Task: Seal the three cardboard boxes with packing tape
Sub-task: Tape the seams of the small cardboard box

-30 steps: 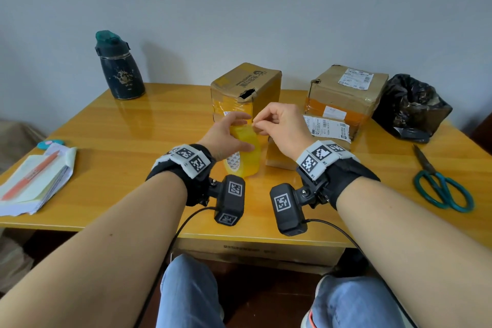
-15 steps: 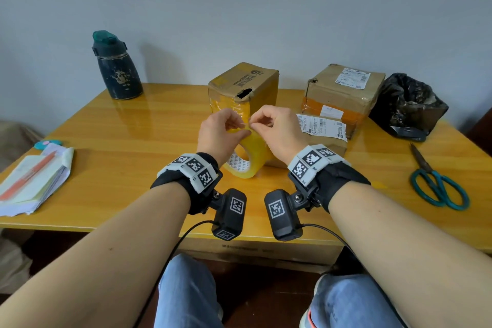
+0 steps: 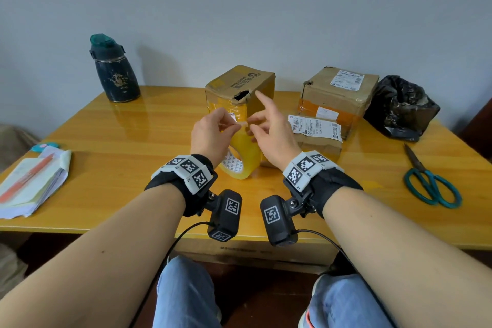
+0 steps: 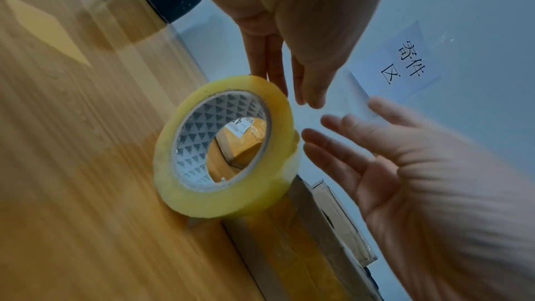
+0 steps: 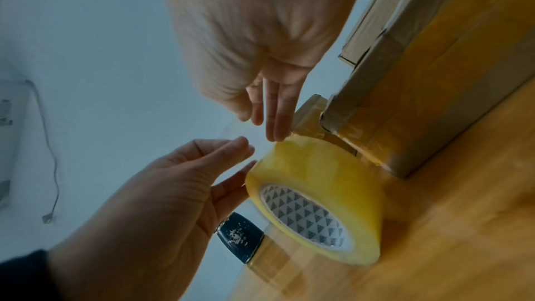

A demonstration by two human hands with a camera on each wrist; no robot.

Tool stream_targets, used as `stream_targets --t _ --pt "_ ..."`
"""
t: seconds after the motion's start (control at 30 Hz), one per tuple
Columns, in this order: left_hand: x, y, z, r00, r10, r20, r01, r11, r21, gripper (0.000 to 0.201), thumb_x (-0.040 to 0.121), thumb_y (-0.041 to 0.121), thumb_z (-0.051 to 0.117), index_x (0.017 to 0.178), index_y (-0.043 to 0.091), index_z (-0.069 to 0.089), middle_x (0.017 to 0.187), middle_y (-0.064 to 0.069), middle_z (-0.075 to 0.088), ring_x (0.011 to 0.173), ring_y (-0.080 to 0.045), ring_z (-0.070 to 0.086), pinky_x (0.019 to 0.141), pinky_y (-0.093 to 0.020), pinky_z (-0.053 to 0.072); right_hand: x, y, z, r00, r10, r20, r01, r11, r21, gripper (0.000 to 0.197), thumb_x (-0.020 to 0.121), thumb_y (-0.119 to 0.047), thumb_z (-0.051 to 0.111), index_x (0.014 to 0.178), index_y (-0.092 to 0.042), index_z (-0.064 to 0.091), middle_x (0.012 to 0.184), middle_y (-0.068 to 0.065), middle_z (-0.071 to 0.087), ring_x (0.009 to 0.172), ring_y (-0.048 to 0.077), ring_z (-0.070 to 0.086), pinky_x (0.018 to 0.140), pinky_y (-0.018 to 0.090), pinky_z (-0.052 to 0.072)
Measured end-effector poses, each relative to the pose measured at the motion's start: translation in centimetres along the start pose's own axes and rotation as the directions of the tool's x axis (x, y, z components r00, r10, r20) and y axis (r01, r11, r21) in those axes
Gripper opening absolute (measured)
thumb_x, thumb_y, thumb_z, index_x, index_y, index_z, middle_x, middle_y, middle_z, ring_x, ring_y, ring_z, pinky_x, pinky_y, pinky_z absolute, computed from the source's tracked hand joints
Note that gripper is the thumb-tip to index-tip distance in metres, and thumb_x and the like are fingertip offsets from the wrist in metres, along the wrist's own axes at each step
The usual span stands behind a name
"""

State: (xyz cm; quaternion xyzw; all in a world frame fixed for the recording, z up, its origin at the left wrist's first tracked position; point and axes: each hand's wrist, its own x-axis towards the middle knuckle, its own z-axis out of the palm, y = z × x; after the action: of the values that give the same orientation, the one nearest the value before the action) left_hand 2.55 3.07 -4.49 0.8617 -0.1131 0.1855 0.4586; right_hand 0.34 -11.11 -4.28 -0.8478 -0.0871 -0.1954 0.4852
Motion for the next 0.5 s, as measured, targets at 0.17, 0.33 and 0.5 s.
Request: stream_targets --t 0.17,0.33,0.5 --pt "-0.2 -0.2 -1.0 0.999 -0.031 -0.014 0.031 1.000 -0.005 0.014 0.088 0.023 0.068 0.081 0.014 0.060 0.082 0.005 0.065 0.076 -0.012 0.060 0.067 -0.025 0.047 -0.5 -0.1 -0.2 0.979 0.167 0.119 -0.156 0.983 -0.092 0.032 0.095 -0.030 0.057 0.118 -0.009 0.056 0.101 0.004 0.063 0.092 0.016 0.060 0.080 0.031 0.051" --pt "-0.5 0.5 -1.0 0.999 -0.038 0.034 0.040 0.998 -0.055 0.013 0.088 0.022 0.068 0.080 0.015 0.060 0.081 0.008 0.064 0.074 -0.015 0.065 0.071 -0.033 0.050 -1.3 0.4 0.3 0.845 0.384 0.372 -0.425 0.905 0.031 0.047 0.087 -0.053 0.059 0.101 -0.009 0.066 0.093 0.005 0.067 0.090 0.019 0.064 0.083 0.030 0.051" --pt "-0.8 1.7 -0.2 0.994 -0.090 0.064 0.099 0.985 -0.142 0.018 0.087 0.022 0.069 0.075 0.018 0.056 0.081 0.002 0.064 0.071 -0.016 0.063 0.071 -0.041 0.056 -2.2 -0.1 -1.2 0.700 0.427 0.573 -0.645 0.722 0.249 0.052 0.085 -0.043 0.066 0.108 0.003 0.061 0.085 0.024 0.070 0.079 0.033 0.068 0.089 0.045 0.055"
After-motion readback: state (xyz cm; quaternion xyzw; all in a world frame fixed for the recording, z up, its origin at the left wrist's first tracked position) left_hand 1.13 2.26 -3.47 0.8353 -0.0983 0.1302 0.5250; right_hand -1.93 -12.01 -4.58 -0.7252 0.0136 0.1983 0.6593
